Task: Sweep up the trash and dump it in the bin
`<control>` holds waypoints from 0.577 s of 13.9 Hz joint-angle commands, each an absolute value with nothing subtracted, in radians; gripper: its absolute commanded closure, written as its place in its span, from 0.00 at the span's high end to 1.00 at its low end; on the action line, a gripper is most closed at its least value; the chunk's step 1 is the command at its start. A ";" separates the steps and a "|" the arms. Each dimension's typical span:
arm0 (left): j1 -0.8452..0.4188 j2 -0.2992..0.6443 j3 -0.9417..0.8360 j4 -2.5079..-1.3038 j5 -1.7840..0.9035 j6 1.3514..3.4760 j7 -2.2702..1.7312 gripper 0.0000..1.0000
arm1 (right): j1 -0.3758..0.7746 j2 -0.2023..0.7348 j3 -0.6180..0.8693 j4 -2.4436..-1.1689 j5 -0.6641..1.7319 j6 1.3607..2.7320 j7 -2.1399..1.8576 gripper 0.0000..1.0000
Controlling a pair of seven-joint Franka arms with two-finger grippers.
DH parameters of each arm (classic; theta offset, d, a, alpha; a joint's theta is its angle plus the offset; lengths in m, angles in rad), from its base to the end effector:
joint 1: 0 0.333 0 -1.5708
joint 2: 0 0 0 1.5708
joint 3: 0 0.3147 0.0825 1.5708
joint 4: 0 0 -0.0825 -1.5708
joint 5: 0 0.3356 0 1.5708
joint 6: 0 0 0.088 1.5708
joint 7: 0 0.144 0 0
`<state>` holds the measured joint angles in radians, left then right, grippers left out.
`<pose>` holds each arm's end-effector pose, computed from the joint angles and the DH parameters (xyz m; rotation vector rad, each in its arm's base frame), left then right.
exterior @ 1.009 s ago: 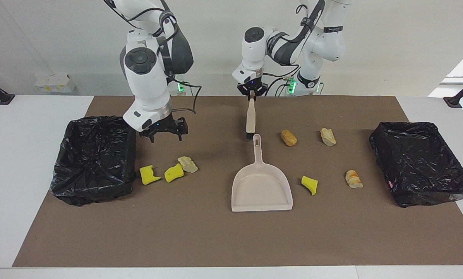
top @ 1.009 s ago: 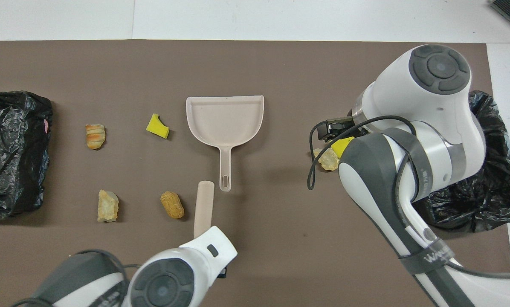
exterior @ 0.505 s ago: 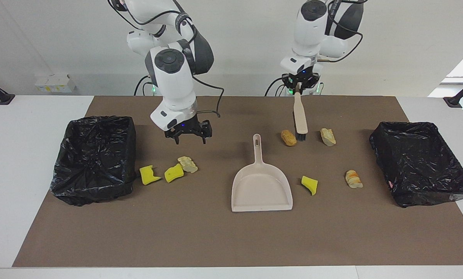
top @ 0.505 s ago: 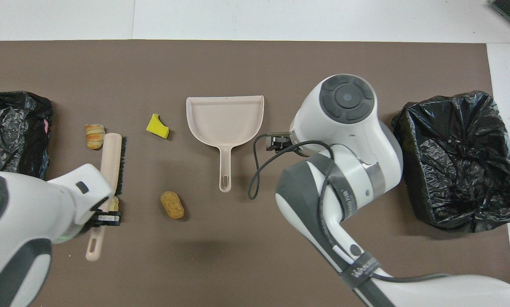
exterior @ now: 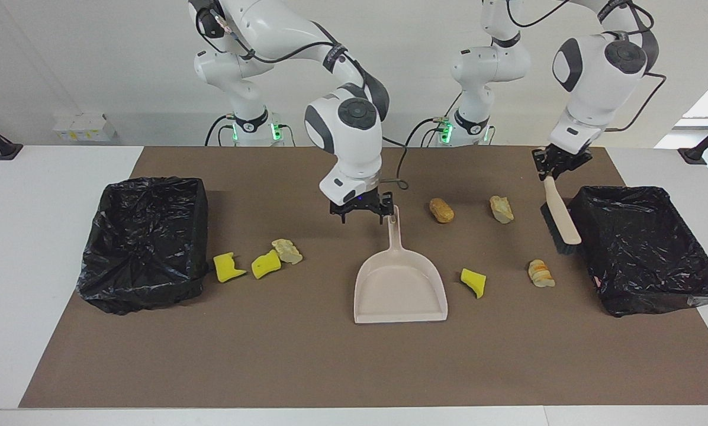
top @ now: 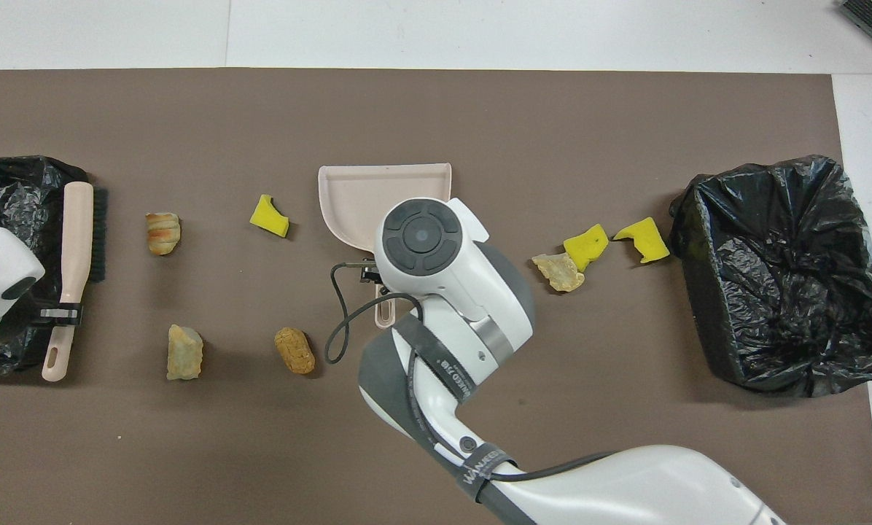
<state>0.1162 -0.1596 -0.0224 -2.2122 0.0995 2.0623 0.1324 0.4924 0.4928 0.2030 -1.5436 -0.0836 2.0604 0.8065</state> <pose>0.4539 0.0510 0.4317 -3.0468 0.1294 0.0013 0.5146 0.3970 0.3575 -3.0991 0.1523 -0.0173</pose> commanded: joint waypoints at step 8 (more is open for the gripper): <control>0.075 0.173 -0.046 -1.983 0.172 2.117 0.138 0.00 | 0.548 0.577 0.201 -1.466 -0.225 2.033 0.845 0.60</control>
<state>0.1074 0.1689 -0.0541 -1.9812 0.1559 2.1234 0.1407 0.5463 0.5701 0.1984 -1.4917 -0.1747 2.0566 0.8356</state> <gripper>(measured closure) 0.740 0.053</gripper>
